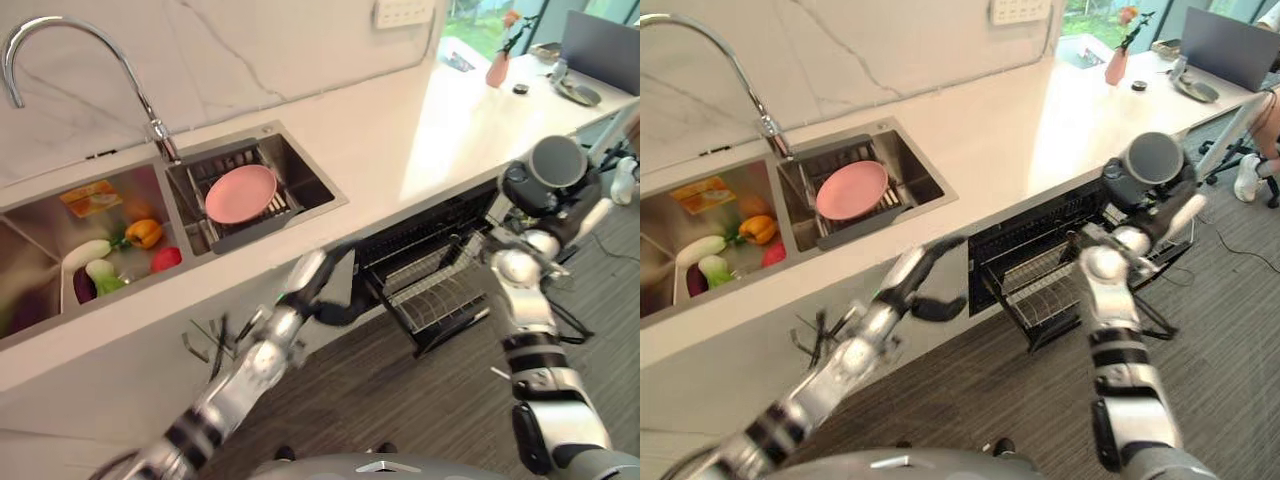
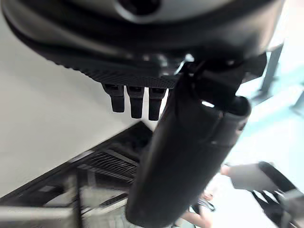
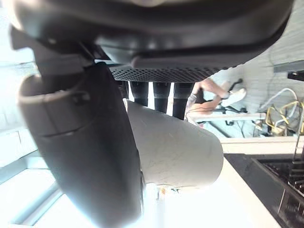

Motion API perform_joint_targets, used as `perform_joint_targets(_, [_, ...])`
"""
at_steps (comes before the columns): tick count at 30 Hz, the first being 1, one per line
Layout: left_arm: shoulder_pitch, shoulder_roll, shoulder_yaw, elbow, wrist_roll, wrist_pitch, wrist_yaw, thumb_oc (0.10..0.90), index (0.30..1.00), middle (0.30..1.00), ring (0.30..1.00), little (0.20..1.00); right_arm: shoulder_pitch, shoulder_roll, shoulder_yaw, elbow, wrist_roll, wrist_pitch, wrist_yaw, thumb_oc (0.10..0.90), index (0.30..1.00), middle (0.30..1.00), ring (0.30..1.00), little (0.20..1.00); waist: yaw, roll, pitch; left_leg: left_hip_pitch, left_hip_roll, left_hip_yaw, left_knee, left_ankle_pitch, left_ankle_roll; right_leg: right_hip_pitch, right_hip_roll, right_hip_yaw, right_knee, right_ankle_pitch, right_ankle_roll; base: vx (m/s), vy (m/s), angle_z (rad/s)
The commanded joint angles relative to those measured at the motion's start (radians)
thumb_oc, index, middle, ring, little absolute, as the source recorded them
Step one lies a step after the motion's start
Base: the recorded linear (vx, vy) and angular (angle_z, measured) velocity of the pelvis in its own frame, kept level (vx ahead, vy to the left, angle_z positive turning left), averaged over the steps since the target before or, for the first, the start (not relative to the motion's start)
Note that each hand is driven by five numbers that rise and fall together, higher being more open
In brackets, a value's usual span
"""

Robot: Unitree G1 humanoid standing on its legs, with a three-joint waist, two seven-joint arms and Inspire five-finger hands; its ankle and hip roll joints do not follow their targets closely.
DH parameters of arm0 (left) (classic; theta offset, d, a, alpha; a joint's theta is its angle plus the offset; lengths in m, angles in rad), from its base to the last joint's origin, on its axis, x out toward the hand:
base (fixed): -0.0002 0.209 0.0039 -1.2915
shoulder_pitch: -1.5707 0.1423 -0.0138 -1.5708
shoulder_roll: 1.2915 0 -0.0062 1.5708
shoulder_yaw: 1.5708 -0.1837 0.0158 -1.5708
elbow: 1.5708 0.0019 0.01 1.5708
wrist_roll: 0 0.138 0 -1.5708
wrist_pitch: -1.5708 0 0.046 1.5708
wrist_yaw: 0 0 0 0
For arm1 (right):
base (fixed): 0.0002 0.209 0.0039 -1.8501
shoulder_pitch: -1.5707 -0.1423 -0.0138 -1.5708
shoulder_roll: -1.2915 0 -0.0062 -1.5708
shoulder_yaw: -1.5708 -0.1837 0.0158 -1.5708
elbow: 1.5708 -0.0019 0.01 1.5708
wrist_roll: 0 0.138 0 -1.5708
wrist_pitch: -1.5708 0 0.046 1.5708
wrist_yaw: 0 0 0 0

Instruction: Place the dishes in the dishwasher.

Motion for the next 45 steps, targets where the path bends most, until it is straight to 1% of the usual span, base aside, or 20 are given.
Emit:
perform_joint_targets(1, [0.017,-0.017,0.111,-0.023,-0.411,-0.034,-0.169,0.8,0.9,0.9,0.9,0.9,0.016,-0.086,-0.048,-0.188,-0.186,-0.035,0.186,0.4,0.3,0.3,0.3,0.3,0.003,-0.039,-0.023,-0.002,0.054,0.059,0.008,-0.002,-0.024,0.08,-0.073,0.055,0.033,-0.106,0.11,0.0,0.0,0.0])
perform_joint_targets(3, [0.084,-0.031,0.158,0.018,-0.478,0.0,-0.21,0.8,0.9,0.9,0.9,0.9,0.092,-0.099,-0.085,-0.226,-0.213,-0.024,0.234,0.4,0.3,0.3,0.3,0.3,-0.005,-0.036,-0.021,-0.006,0.056,0.064,0.008,0.003,-0.022,0.075,-0.073,0.058,0.031,-0.101,0.109,0.0,0.0,0.0])
perform_joint_targets(6, [0.15,-0.042,0.204,0.099,-0.478,0.025,-0.238,0.8,0.9,0.9,0.9,0.9,0.185,-0.095,-0.102,-0.241,-0.243,-0.013,0.289,0.4,0.3,0.3,0.3,0.3,-0.012,-0.031,-0.017,-0.002,0.061,0.077,0.008,0.003,-0.021,0.075,-0.072,0.067,0.029,-0.101,0.11,0.0,-0.006,0.01])
perform_joint_targets(8, [0.178,-0.038,0.229,0.141,-0.436,0.025,-0.247,0.8,0.9,0.9,0.9,0.9,0.221,-0.099,-0.089,-0.214,-0.263,-0.001,0.327,0.4,0.3,0.3,0.3,0.3,-0.015,-0.027,-0.014,-0.001,0.064,0.086,0.008,0.004,-0.021,0.072,-0.072,0.07,0.027,-0.1,0.11,0.01,-0.012,-0.09])
perform_joint_targets(12, [0.206,-0.068,0.291,0.266,-0.332,0.022,-0.234,0.8,0.9,0.9,0.9,0.9,0.274,-0.107,-0.031,-0.167,-0.297,0.019,0.424,0.4,0.3,0.3,0.3,0.3,-0.016,-0.023,-0.005,0.006,0.067,0.102,0.008,0.004,-0.022,0.069,-0.074,0.076,0.026,-0.1,0.11,0.0,-0.007,-0.13])
perform_joint_targets(13, [0.206,-0.068,0.291,0.266,-0.332,0.022,-0.234,0.8,0.9,0.9,0.9,0.9,0.274,-0.107,-0.031,-0.167,-0.297,0.019,0.424,0.4,0.3,0.3,0.3,0.3,-0.016,-0.023,-0.005,0.006,0.067,0.102,0.008,0.004,-0.022,0.069,-0.074,0.076,0.026,-0.1,0.11,0.02,-0.006,-0.13])
perform_joint_targets(14, [0.198,-0.084,0.31,0.358,-0.244,0.022,-0.209,0.8,0.9,0.9,0.9,0.9,0.281,-0.114,-0.005,-0.13,-0.313,0.021,0.453,0.4,0.3,0.3,0.3,0.3,-0.015,-0.024,0.0,0.006,0.067,0.102,0.008,0.003,-0.023,0.068,-0.074,0.077,0.027,-0.103,0.11,0.02,0.0,-0.1])
perform_joint_targets(17, [0.177,-0.12,0.339,0.49,-0.183,0.024,-0.162,0.8,0.9,0.9,0.9,0.9,0.273,-0.126,0.012,-0.087,-0.319,0.025,0.462,0.4,0.3,0.3,0.3,0.3,-0.013,-0.023,0.006,-0.007,0.063,0.096,0.008,0.01,-0.023,0.06,-0.074,0.072,0.027,-0.101,0.108,0.0,0.004,-0.06])
perform_joint_targets(18, [0.177,-0.12,0.339,0.49,-0.183,0.024,-0.162,0.8,0.9,0.9,0.9,0.9,0.273,-0.126,0.012,-0.087,-0.319,0.025,0.462,0.4,0.3,0.3,0.3,0.3,-0.013,-0.023,0.006,-0.007,0.063,0.096,0.008,0.01,-0.023,0.06,-0.074,0.072,0.027,-0.101,0.108,0.0,0.0,0.0])
perform_joint_targets(20, [0.162,-0.141,0.358,0.622,-0.103,0.033,-0.119,0.8,0.9,0.9,0.9,0.9,0.253,-0.131,0.015,-0.046,-0.305,0.029,0.455,0.4,0.3,0.3,0.3,0.3,-0.003,-0.024,0.015,-0.019,0.06,0.089,0.008,0.01,-0.024,0.054,-0.074,0.066,0.026,-0.104,0.109,0.02,0.002,0.02])
perform_joint_targets(24, [0.139,-0.16,0.388,0.799,-0.053,0.037,-0.039,0.8,0.9,0.9,0.9,0.9,0.202,-0.167,0.008,-0.012,-0.315,0.028,0.419,0.4,0.3,0.3,0.3,0.3,0.013,-0.029,0.032,-0.05,0.057,0.077,0.008,0.019,-0.024,0.033,-0.075,0.06,0.023,-0.099,0.109,0.02,0.001,0.08])
perform_joint_targets(30, [0.135,-0.164,0.397,0.879,-0.044,0.036,-0.002,0.8,0.9,0.9,0.9,0.9,0.123,-0.214,0.02,0.064,-0.322,0.026,0.377,0.4,0.3,0.3,0.3,0.3,0.032,-0.03,0.057,-0.083,0.052,0.068,0.008,0.024,-0.023,0.003,-0.077,0.059,0.024,-0.097,0.111,0.0,0.006,0.02])
perform_joint_targets(32, [0.127,-0.173,0.395,0.945,-0.066,0.037,0.008,0.8,0.9,0.9,0.9,0.9,0.017,-0.242,0.062,0.2,-0.29,0.048,0.361,0.4,0.3,0.3,0.3,0.3,0.05,-0.032,0.083,-0.123,0.047,0.057,0.008,0.034,-0.02,-0.033,-0.081,0.06,0.024,-0.089,0.111,0.0,0.039,-0.03])
perform_joint_targets(36, [0.119,-0.178,0.383,0.966,-0.079,0.038,0.01,0.8,0.9,0.9,0.9,0.9,-0.053,-0.241,0.089,0.284,-0.243,0.051,0.359,0.4,0.3,0.3,0.3,0.3,0.058,-0.031,0.097,-0.147,0.044,0.051,0.008,0.041,-0.02,-0.058,-0.083,0.064,0.026,-0.082,0.111,0.01,0.017,0.01])
perform_joint_targets(37, [0.113,-0.181,0.367,0.98,-0.086,0.038,0.013,0.8,0.9,0.9,0.9,0.9,-0.119,-0.244,0.121,0.362,-0.204,0.056,0.362,0.4,0.3,0.3,0.3,0.3,0.068,-0.03,0.113,-0.172,0.041,0.046,0.008,0.048,-0.02,-0.077,-0.085,0.065,0.024,-0.074,0.112,0.0,0.0,0.0])
perform_joint_targets(38, [0.113,-0.181,0.367,0.98,-0.086,0.038,0.013,0.8,0.9,0.9,0.9,0.9,-0.119,-0.244,0.121,0.362,-0.204,0.056,0.362,0.4,0.3,0.3,0.3,0.3,0.068,-0.03,0.113,-0.172,0.041,0.046,0.008,0.048,-0.02,-0.077,-0.085,0.065,0.024,-0.074,0.112,0.03,0.039,0.06])
perform_joint_targets(39, [0.104,-0.183,0.354,0.996,-0.092,0.041,0.013,0.8,0.9,0.9,0.9,0.9,-0.163,-0.232,0.141,0.427,-0.173,0.062,0.366,0.4,0.3,0.3,0.3,0.3,0.072,-0.029,0.124,-0.192,0.04,0.043,0.008,0.052,-0.021,-0.097,-0.087,0.066,0.024,-0.069,0.111,0.0,0.0,0.0])
perform_joint_targets(40, [0.104,-0.183,0.354,0.996,-0.092,0.041,0.013,0.8,0.9,0.9,0.9,0.9,-0.163,-0.232,0.141,0.427,-0.173,0.062,0.366,0.4,0.3,0.3,0.3,0.3,0.072,-0.029,0.124,-0.192,0.04,0.043,0.008,0.052,-0.021,-0.097,-0.087,0.066,0.024,-0.069,0.111,0.04,0.027,0.04])
perform_joint_targets(42, [0.071,-0.19,0.34,1.028,-0.1,0.05,0.035,0.8,0.9,0.9,0.9,0.9,-0.208,-0.175,0.177,0.547,-0.136,0.087,0.373,0.4,0.3,0.3,0.3,0.3,0.081,-0.023,0.158,-0.229,0.039,0.034,0.008,0.06,-0.021,-0.123,-0.092,0.062,0.02,-0.061,0.111,0.04,0.026,0.04])
perform_joint_targets(45, [0.059,-0.196,0.332,1.034,-0.099,0.056,0.04,0.8,0.9,0.9,0.9,0.9,-0.221,-0.142,0.19,0.588,-0.131,0.098,0.376,0.4,0.3,0.3,0.3,0.3,0.085,-0.018,0.17,-0.243,0.036,0.03,0.008,0.062,-0.02,-0.134,-0.093,0.06,0.02,-0.06,0.112,0.02,0.015,0.06])
